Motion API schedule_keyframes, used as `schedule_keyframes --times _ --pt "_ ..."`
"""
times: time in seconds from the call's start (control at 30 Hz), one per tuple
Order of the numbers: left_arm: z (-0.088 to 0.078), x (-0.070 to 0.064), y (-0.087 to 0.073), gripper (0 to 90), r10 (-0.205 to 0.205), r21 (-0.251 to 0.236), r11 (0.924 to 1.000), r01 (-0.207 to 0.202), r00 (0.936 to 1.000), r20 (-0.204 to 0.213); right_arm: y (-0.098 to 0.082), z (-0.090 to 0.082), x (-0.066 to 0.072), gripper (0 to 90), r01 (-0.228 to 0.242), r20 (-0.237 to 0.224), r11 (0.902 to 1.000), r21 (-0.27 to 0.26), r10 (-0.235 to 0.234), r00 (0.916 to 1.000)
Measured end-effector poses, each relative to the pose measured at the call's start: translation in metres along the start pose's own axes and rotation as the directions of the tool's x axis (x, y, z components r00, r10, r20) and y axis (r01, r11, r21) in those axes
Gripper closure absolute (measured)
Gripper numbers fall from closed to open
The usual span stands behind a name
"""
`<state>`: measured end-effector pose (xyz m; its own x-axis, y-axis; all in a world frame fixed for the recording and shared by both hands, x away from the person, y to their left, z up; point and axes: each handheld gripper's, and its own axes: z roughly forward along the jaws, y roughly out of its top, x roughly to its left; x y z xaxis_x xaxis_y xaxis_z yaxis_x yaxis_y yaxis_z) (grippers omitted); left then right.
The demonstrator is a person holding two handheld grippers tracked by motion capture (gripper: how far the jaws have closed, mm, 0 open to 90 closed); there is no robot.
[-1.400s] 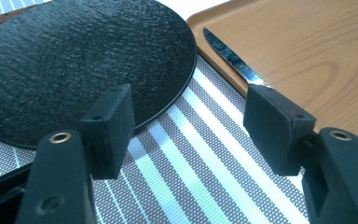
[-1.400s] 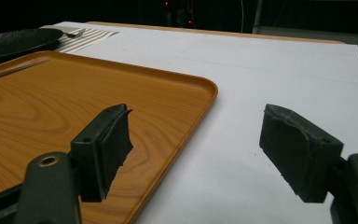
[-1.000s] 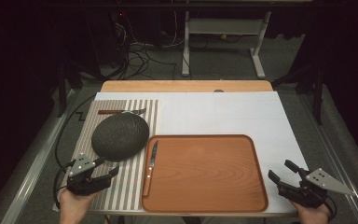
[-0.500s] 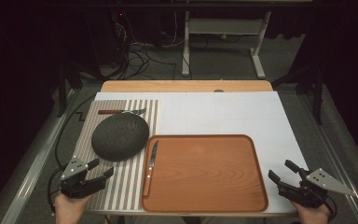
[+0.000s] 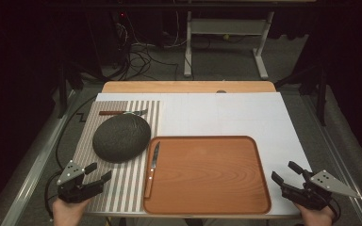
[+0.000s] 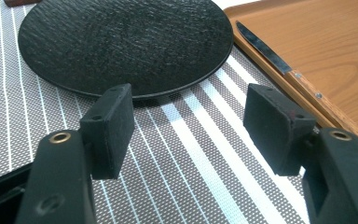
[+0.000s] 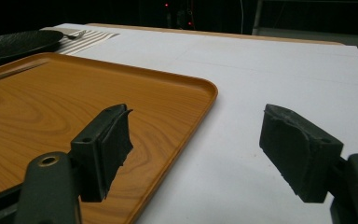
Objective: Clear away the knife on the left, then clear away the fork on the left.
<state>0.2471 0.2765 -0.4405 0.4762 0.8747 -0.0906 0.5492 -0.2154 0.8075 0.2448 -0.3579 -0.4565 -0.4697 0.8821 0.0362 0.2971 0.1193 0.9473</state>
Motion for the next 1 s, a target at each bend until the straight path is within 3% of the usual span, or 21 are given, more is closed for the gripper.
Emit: schedule_keyframes --times 0.77,1.0 --pt "-0.002 0.010 -0.019 31.4 -0.049 -0.004 0.9988 0.049 0.9986 -0.017 0.001 0.000 0.001 24.9 -0.010 -0.006 0.9999 -0.007 0.010 0.9999" --pt "0.000 0.008 -0.021 31.4 -0.038 -0.009 0.9992 0.038 0.9987 -0.032 0.001 0.000 0.002 24.8 -0.011 0.002 0.9999 -0.007 0.011 0.9999"
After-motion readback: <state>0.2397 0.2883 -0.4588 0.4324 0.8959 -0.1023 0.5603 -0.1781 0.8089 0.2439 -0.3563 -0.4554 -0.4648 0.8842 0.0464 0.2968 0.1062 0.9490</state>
